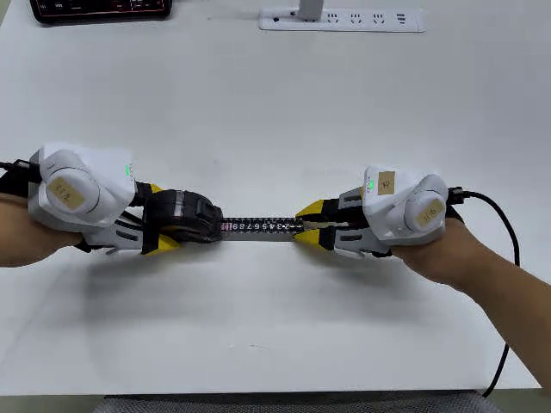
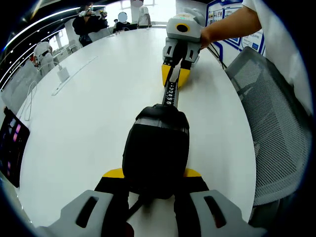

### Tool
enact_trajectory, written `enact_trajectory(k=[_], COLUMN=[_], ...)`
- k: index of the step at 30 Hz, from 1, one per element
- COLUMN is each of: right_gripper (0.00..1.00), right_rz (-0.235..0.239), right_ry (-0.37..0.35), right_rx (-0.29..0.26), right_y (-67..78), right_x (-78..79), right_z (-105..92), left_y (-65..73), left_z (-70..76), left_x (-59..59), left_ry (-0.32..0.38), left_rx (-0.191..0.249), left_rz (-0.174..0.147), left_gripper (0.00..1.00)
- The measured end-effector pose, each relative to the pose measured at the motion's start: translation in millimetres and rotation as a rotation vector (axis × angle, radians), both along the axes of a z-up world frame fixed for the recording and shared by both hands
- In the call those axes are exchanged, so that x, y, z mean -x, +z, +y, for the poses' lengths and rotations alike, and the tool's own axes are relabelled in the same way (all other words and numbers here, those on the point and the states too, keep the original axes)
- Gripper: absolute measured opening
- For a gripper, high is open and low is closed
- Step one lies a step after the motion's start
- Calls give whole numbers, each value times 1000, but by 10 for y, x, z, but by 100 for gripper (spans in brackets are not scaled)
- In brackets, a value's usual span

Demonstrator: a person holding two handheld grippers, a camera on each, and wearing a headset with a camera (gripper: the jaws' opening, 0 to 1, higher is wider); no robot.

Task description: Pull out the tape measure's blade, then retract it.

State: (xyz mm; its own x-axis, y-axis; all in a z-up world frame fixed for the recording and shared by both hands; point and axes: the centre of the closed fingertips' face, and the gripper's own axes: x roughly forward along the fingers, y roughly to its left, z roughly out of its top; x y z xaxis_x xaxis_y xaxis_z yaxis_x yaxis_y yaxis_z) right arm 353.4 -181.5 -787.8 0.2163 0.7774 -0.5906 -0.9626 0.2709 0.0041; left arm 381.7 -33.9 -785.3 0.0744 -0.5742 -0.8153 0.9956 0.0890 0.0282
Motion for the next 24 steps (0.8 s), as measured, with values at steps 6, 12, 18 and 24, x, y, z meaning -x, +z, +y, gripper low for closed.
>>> enact_trajectory(k=[6, 12, 18, 24], right_gripper=[8, 8, 8, 8], right_rz=[2, 3, 4, 8], right_ry=[-13, -27, -31, -45], right_rx=[12, 16, 28, 28], right_y=[-20, -22, -20, 9], right_x=[13, 16, 23, 30], right_z=[-119, -220, -280, -351], left_y=[5, 3, 5, 7], left_z=[-10, -9, -11, -10], left_x=[5, 4, 5, 4], left_ry=[2, 2, 3, 5], left_rx=[4, 5, 7, 11], left_rz=[2, 2, 3, 8], left_gripper=[30, 30, 30, 30])
